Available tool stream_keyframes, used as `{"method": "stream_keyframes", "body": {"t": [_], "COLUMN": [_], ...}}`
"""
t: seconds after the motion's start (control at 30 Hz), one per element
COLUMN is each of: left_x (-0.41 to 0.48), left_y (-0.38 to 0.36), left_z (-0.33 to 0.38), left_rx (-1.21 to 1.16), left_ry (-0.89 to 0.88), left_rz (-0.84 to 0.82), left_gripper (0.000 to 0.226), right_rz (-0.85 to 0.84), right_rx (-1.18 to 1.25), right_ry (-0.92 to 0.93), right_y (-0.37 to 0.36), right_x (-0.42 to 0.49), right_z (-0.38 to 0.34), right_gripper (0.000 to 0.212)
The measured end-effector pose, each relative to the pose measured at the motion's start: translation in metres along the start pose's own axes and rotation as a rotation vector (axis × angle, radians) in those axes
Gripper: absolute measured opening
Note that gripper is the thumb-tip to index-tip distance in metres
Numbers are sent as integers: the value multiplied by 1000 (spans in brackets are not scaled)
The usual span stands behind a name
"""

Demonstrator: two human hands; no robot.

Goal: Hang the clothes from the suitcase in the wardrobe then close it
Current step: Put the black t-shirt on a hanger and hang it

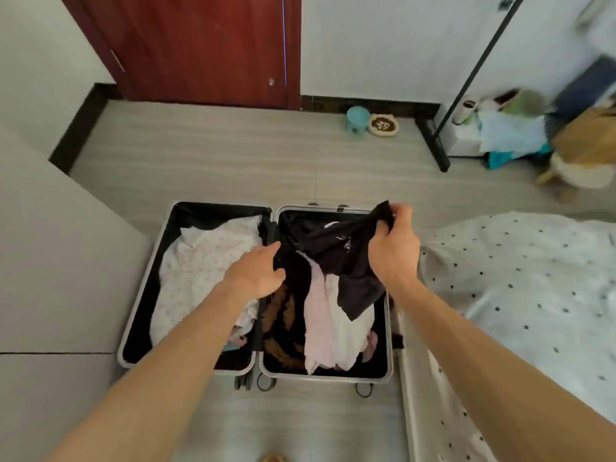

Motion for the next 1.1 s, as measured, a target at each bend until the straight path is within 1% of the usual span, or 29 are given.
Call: {"method": "stream_keyframes", "body": {"t": [0.17, 0.27, 0.37, 0.5, 0.57, 0.63, 0.67, 0.73, 0.8, 0.9, 0.97, 1.03, 1.1], "left_x": [-89, -159, -217, -305, -342, -385, -397, -431, -466, -509, -543, -573, -609], "left_y": [132, 200, 238, 264, 262, 248, 242, 217, 184, 138, 115, 91, 62], "left_z": [69, 102, 124, 134, 132, 125, 123, 113, 101, 80, 59, 26, -7], "left_rx": [-124, -234, -306, -343, -351, -385, -396, -433, -487, -484, -509, -526, -544], "left_ry": [-105, -168, -222, -243, -251, -268, -291, -282, -220, -116, -19, 120, 248], "left_rz": [98, 122, 158, 247, 248, 254, 255, 247, 234, 145, 136, 149, 122], "left_gripper": [65, 64, 65, 74, 80, 75, 68, 50, 34, 36, 35, 46, 56], "right_rz": [-30, -120, -263, -443, -550, -661, -699, -818, -933, -1026, -1080, -1128, -1233], "right_rx": [99, 154, 157, 202, 189, 169, 180, 196, 201, 216, 219, 230, 221], "right_ry": [131, 220, 295, 368, 423, 486, 504, 542, 558, 548, 559, 538, 539], "right_y": [95, 156, 191, 230, 239, 246, 248, 252, 258, 265, 261, 253, 241], "right_x": [-3, -26, -52, -102, -125, -159, -170, -203, -240, -282, -310, -337, -376], "right_z": [-151, -237, -292, -346, -365, -379, -382, -387, -385, -377, -375, -375, -376], "right_gripper": [21, 24, 31, 38, 38, 37, 36, 36, 34, 26, 24, 26, 33]}}
Point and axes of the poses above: each hand's wrist, its own x-axis towards the middle knuckle, its own y-axis out of the back of the hand, z = x × y, the point moved 6 cm from there along x, towards the middle knuckle, and after that the axes turned 8 degrees about y, right-handed, at the moved point
